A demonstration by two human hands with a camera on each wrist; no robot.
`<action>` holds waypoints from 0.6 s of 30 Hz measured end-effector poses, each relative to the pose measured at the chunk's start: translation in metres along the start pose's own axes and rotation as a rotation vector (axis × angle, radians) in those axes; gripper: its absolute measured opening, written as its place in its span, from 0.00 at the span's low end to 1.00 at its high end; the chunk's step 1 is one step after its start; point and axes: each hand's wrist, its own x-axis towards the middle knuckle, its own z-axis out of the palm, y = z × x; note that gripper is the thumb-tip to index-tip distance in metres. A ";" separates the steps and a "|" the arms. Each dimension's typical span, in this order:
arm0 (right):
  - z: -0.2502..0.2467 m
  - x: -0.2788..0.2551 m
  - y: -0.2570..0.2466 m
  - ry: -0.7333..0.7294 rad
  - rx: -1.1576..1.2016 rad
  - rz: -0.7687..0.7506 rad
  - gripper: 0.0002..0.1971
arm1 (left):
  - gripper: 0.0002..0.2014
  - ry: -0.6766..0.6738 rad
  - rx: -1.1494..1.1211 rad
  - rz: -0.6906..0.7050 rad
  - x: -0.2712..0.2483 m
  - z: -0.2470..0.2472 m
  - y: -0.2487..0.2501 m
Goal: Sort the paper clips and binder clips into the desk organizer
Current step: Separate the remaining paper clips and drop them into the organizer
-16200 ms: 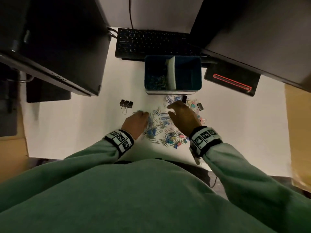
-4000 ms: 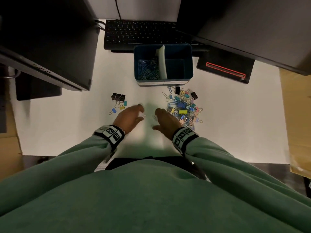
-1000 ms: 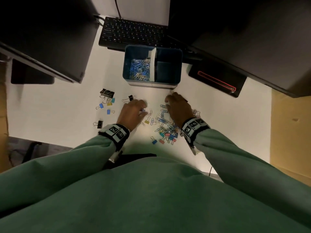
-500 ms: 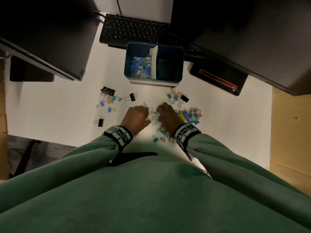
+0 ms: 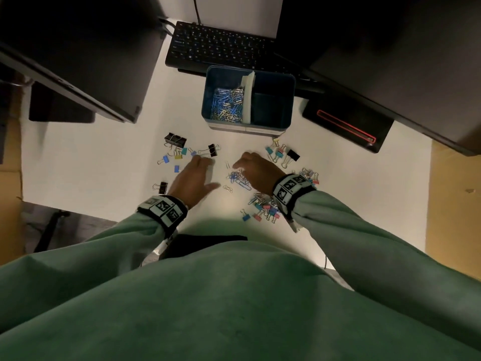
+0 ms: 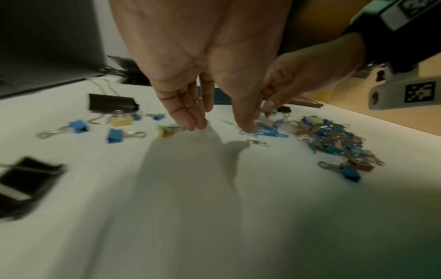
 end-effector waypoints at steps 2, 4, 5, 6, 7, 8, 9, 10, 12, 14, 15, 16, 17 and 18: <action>-0.008 -0.017 0.012 0.110 0.065 0.145 0.18 | 0.42 -0.088 0.031 0.039 0.006 0.011 0.015; -0.012 -0.033 0.024 0.174 0.028 0.284 0.20 | 0.47 -0.123 0.077 0.063 0.015 0.021 0.029; -0.013 -0.040 0.026 0.149 0.001 0.334 0.21 | 0.47 -0.129 0.087 0.072 0.019 0.027 0.035; -0.013 -0.044 0.025 0.107 -0.008 0.370 0.23 | 0.46 -0.138 0.088 0.076 0.023 0.031 0.041; -0.011 -0.046 0.024 0.072 -0.001 0.393 0.25 | 0.42 -0.153 0.087 0.089 0.027 0.035 0.046; -0.009 -0.046 0.021 0.054 0.010 0.401 0.26 | 0.37 -0.163 0.090 0.112 0.030 0.038 0.051; -0.006 -0.044 0.018 0.044 0.015 0.389 0.27 | 0.31 -0.158 0.090 0.147 0.032 0.039 0.054; -0.004 -0.042 0.016 0.041 0.009 0.364 0.27 | 0.25 -0.146 0.082 0.180 0.035 0.040 0.057; 0.001 -0.036 0.013 0.023 0.013 0.311 0.28 | 0.15 -0.133 0.037 0.195 0.037 0.038 0.059; 0.004 -0.034 0.012 -0.013 0.030 0.284 0.29 | 0.09 -0.149 -0.003 0.181 0.037 0.033 0.056; 0.005 -0.035 0.013 -0.030 0.023 0.264 0.30 | 0.08 -0.159 -0.028 0.170 0.036 0.030 0.052; 0.007 -0.035 0.014 -0.043 0.004 0.241 0.30 | 0.06 -0.165 -0.063 0.158 0.034 0.026 0.048; 0.009 -0.036 0.016 -0.048 -0.023 0.217 0.29 | 0.05 -0.168 -0.105 0.145 0.031 0.022 0.043; 0.012 -0.036 0.017 -0.042 -0.050 0.196 0.26 | 0.04 -0.170 -0.149 0.131 0.028 0.016 0.040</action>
